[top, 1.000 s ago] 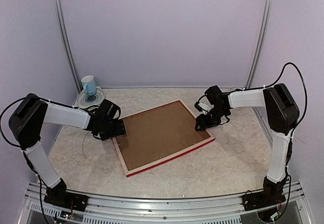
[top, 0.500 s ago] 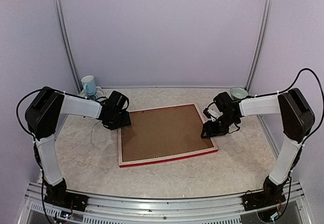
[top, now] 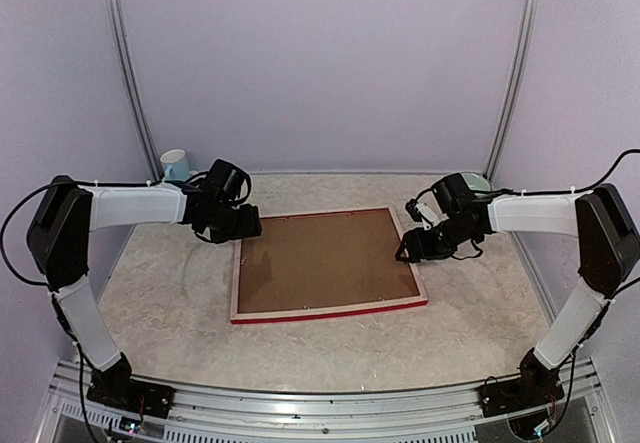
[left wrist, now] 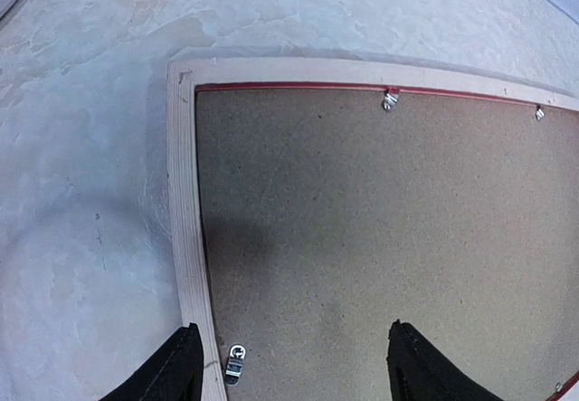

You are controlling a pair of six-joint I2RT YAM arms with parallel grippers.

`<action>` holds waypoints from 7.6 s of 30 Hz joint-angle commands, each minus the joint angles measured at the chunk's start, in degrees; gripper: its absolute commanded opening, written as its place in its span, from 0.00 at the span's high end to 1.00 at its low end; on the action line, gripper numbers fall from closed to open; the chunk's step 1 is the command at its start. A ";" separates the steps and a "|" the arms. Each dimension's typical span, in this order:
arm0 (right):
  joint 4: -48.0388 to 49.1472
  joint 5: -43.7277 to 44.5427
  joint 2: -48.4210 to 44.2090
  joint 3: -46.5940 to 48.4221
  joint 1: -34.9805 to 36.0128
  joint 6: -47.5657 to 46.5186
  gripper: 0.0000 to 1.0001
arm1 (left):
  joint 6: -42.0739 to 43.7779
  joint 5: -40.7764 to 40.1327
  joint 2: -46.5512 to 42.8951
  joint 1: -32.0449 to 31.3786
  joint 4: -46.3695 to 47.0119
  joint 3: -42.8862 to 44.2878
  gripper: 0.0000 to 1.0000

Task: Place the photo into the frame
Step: Adjust the photo frame at the center of the board, then press the fastener onto the backboard, then pick up the photo frame from the center of the board.

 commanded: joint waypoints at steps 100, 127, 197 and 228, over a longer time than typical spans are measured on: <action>0.88 3.74 -0.39 -1.44 0.39 -2.17 0.33 | 3.79 -2.09 2.61 1.32 -2.93 -8.50 0.50; 0.89 3.74 -0.39 -1.47 0.39 -2.23 0.33 | 4.23 -1.74 1.74 1.32 -4.54 -8.17 0.44; 0.46 7.86 -4.41 -1.35 0.10 -1.00 0.01 | 11.67 -7.84 -12.17 -8.08 -3.25 -2.68 0.01; -3.81 10.42 -16.86 -1.20 -5.42 0.79 0.01 | 47.66 0.79 11.54 -31.98 -20.99 21.50 0.24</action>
